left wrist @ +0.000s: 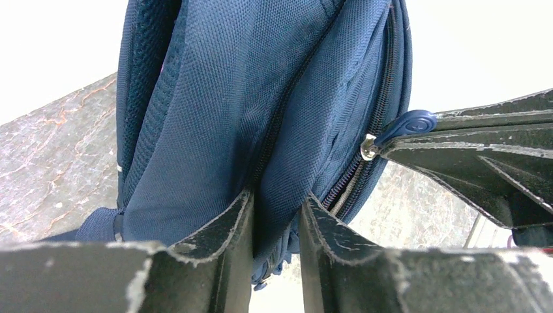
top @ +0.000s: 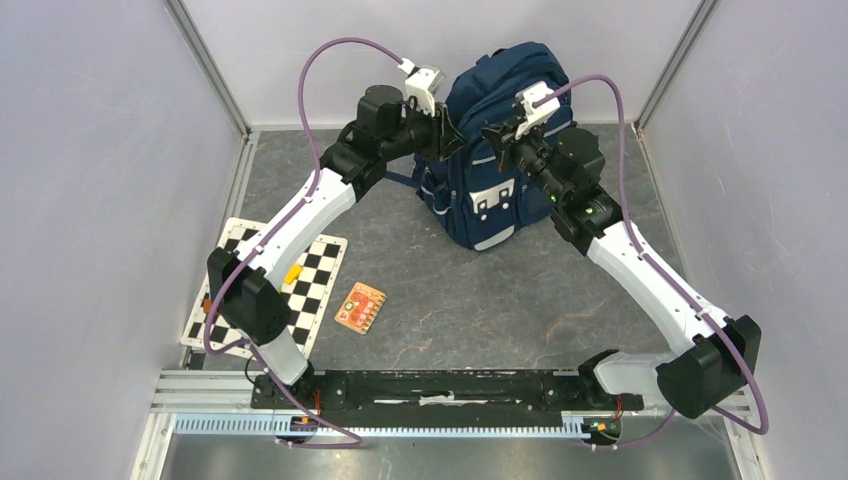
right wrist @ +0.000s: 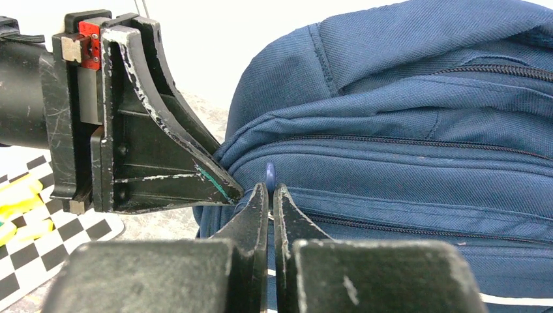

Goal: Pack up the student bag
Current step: Zip the student bag at the center of the board, then unzip the student bag at the center of the board.

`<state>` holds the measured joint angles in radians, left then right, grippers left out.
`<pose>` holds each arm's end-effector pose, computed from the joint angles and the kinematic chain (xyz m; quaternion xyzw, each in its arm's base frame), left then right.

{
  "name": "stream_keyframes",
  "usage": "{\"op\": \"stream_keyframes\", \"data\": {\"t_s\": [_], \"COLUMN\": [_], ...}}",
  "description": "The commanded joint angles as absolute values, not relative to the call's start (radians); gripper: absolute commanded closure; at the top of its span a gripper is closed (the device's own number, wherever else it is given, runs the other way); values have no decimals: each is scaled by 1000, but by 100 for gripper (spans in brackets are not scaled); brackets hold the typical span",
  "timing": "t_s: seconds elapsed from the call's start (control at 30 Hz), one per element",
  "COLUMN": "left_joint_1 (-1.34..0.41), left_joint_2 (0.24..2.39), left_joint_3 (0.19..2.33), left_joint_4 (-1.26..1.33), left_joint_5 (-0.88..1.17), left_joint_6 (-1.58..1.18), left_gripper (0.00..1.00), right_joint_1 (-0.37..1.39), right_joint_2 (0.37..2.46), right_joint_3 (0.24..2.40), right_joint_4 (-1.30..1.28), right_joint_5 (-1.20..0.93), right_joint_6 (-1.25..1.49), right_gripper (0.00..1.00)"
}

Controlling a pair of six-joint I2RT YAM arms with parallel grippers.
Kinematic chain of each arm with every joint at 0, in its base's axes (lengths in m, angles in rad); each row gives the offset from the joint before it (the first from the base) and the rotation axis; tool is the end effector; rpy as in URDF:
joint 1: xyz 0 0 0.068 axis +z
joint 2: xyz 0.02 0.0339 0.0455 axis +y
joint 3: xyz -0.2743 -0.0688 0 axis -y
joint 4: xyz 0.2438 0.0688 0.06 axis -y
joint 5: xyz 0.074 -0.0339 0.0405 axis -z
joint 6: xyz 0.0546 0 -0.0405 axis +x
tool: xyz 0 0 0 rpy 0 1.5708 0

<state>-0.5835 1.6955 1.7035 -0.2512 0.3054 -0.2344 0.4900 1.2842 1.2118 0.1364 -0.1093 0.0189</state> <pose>0.3413 -0.2450 0.4173 0.2275 0.7504 -0.3521 0.5111 0.2778 0.1549 0.4270 -0.1982 0.6549 0.2195 0.6954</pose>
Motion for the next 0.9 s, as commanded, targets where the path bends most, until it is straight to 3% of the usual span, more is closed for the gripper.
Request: {"op": "stream_keyframes", "data": {"t_s": [0.0, 0.07, 0.2, 0.3, 0.4, 0.57, 0.87], "left_joint_1": [-573, -569, -566, -560, -555, -546, -542], "left_joint_2": [1689, 1686, 1681, 1668, 1662, 1646, 1626], "left_joint_3": [1694, 1692, 1690, 1671, 1658, 1637, 1611], "left_joint_4": [-198, -197, -191, -166, -165, -166, -186], "left_joint_5": [332, 339, 356, 357, 366, 376, 366], "left_joint_6": [-222, -222, -222, -225, -226, -213, -183], "left_gripper": [68, 74, 76, 90, 98, 98, 98], "right_joint_1": [504, 507, 515, 515, 514, 479, 269], "right_joint_2": [1255, 1256, 1258, 1246, 1223, 1211, 1253], "right_joint_3": [1198, 1205, 1215, 1215, 1208, 1231, 1262], "right_joint_4": [177, 177, 157, 125, 105, 97, 81], "right_joint_5": [-96, -105, -76, 87, 267, 402, 284], "right_joint_6": [18, 11, 8, 9, -18, -49, 32], "right_gripper": [100, 100, 100, 100, 100, 100, 100]}}
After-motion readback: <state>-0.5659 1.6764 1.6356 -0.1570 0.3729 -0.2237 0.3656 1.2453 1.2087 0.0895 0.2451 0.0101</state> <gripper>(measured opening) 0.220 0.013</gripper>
